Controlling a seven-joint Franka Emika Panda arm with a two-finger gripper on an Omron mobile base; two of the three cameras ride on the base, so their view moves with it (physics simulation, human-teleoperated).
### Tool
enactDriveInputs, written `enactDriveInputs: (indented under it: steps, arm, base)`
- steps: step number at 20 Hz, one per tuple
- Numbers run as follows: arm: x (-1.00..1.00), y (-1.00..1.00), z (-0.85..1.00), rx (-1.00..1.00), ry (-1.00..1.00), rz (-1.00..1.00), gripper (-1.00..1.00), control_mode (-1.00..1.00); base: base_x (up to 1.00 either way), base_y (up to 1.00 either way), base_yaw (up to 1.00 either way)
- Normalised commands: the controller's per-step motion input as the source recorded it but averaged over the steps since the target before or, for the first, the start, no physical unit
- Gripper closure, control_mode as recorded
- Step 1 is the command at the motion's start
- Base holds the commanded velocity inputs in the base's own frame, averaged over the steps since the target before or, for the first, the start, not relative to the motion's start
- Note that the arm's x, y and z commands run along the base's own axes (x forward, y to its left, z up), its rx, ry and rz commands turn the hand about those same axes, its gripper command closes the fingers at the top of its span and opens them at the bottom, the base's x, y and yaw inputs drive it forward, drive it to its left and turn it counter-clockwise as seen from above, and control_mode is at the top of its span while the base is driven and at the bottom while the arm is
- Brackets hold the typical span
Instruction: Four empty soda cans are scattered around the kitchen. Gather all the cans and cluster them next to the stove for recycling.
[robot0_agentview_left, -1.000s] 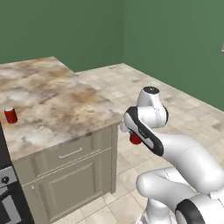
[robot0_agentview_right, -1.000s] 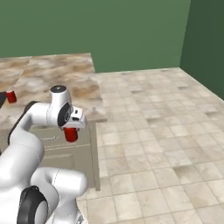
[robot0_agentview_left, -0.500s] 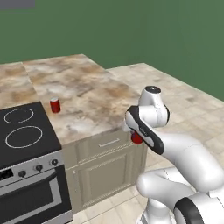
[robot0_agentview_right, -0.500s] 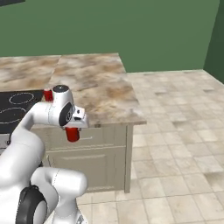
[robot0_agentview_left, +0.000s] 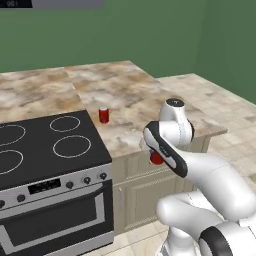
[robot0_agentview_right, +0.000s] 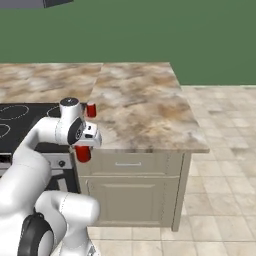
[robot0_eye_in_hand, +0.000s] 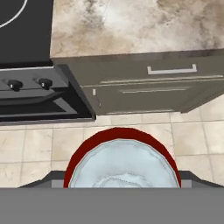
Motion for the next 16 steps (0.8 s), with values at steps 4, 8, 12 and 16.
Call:
enactDriveInputs:
  steps: [4, 8, 12, 16]
  arm:
    - [0.00, 0.00, 0.00, 0.00, 0.00, 0.00, 1.00, 1.00]
    - [0.00, 0.00, 0.00, 0.00, 0.00, 0.00, 1.00, 1.00]
    - [0.00, 0.00, 0.00, 0.00, 0.00, 0.00, 1.00, 1.00]
    - [0.00, 0.00, 0.00, 0.00, 0.00, 0.00, 1.00, 1.00]
  base:
    - [0.40, 0.23, 0.17]
    - [0.60, 0.01, 0.15]
    - [0.40, -0.07, 0.11]
    - [0.37, -0.01, 0.05]
